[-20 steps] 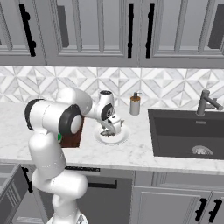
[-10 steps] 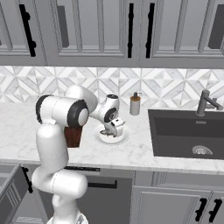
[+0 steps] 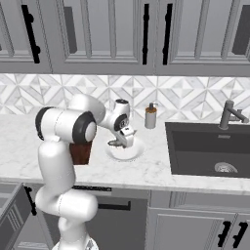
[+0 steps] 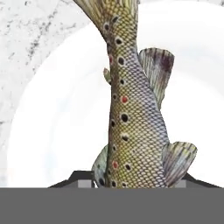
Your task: Pick up the knife from the drawer and place it on the cutting board. Then place the meat from the plate to the cutting board.
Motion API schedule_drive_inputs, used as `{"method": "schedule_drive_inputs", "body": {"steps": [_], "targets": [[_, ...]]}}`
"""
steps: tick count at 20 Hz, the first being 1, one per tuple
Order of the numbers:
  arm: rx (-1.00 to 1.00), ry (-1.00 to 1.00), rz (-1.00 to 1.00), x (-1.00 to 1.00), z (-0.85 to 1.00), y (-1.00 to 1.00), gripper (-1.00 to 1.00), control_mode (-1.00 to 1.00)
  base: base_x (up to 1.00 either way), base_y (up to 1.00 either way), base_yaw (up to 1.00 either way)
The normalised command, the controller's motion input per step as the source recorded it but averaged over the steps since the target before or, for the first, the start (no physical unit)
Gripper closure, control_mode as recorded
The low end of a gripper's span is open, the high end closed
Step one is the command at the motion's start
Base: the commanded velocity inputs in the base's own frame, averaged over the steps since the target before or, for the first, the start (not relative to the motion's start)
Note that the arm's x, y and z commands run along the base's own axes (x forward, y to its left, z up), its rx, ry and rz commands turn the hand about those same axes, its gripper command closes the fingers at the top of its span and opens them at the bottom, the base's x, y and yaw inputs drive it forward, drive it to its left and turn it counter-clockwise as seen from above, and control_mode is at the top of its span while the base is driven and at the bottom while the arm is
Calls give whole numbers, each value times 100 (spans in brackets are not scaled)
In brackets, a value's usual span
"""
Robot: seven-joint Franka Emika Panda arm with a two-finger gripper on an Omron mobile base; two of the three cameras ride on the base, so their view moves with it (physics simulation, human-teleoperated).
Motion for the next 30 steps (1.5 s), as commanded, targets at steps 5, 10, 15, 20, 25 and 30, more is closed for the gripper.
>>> {"method": "schedule_drive_inputs", "body": {"steps": [5, 10, 15, 20, 25, 30], "targets": [[-14, -9, 9, 0, 65, 95, 100, -100, 0, 0, 0], [-7, -2, 60, -26, 13, 80, 100, -100, 0, 0, 0], [-1, 0, 63, -33, 0, 56, 100, -100, 0, 0, 0], [-1, 0, 62, -21, 1, 24, 100, -100, 0, 0, 0], [0, 0, 59, -11, 2, 39, 100, -100, 0, 0, 0], [4, 0, 21, 1, 12, 15, 100, -100, 0, 0, 0]]}}
